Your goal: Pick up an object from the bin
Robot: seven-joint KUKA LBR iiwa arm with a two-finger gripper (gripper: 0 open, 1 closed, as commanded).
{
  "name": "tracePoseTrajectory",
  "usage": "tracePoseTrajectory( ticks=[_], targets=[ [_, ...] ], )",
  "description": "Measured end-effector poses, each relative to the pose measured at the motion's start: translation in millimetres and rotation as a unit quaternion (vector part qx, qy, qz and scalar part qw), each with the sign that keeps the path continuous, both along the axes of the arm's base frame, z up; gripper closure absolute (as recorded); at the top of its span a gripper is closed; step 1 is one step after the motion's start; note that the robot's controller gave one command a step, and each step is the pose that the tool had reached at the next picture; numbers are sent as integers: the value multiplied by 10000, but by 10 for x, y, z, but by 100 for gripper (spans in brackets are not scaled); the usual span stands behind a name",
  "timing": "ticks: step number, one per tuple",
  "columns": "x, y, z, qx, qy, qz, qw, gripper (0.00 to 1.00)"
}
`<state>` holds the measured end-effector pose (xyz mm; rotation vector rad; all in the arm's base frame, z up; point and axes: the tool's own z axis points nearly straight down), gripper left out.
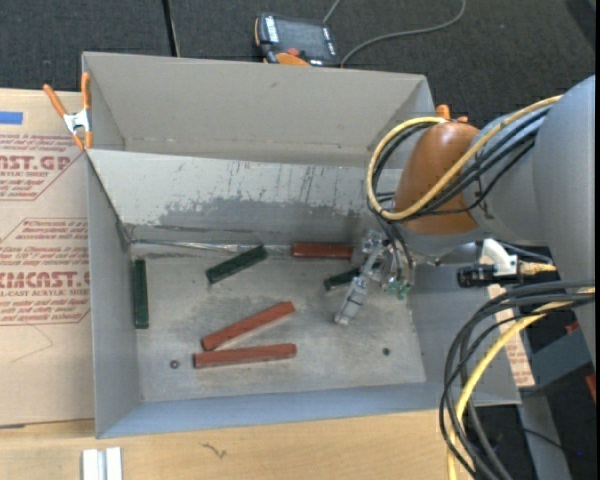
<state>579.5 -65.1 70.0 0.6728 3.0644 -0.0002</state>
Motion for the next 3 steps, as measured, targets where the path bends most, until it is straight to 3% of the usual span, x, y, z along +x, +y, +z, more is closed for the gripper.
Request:
tracePoseTrajectory(
  ticks=[1,3],
  targets=[
    [-1,0,3,-1,9,2,10000,100],
    [20,15,701,10,-5,10,10000,100]
  ],
)
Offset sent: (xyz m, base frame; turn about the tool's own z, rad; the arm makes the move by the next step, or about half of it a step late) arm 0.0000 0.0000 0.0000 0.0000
